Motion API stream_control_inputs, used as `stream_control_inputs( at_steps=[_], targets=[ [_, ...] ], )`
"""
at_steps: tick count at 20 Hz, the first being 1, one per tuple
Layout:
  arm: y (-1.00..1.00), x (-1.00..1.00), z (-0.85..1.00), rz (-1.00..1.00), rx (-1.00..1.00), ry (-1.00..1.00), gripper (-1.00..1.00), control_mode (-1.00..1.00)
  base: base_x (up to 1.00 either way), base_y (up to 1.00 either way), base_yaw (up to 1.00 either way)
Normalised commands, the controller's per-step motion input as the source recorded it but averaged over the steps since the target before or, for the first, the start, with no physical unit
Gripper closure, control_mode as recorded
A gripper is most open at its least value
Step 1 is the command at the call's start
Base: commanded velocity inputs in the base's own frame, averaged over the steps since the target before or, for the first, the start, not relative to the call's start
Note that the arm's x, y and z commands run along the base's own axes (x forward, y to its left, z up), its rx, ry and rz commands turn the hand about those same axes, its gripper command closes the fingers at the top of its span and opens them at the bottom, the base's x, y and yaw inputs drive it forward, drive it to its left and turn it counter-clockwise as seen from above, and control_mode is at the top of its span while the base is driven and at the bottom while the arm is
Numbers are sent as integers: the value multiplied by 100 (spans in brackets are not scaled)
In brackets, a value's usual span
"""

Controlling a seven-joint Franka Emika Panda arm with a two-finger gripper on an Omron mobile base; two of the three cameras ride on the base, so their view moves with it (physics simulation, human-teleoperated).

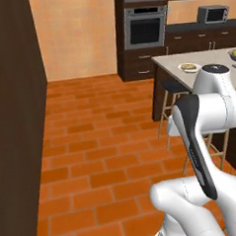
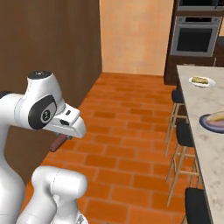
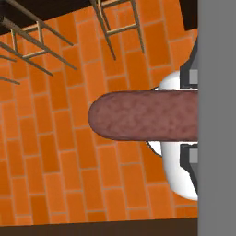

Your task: Place one bun and one sausage from the bowl on each plate.

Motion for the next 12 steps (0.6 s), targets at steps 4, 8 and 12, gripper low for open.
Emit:
stream_control_inputs(
  at_steps=[4,8,12],
  targets=[
    [0,0,0,0,0,0,100,100,100,11,-3],
    [0,0,0,0,0,0,100,100,100,5,-1],
    [0,0,0,0,0,0,100,100,100,2,-5]
  ],
)
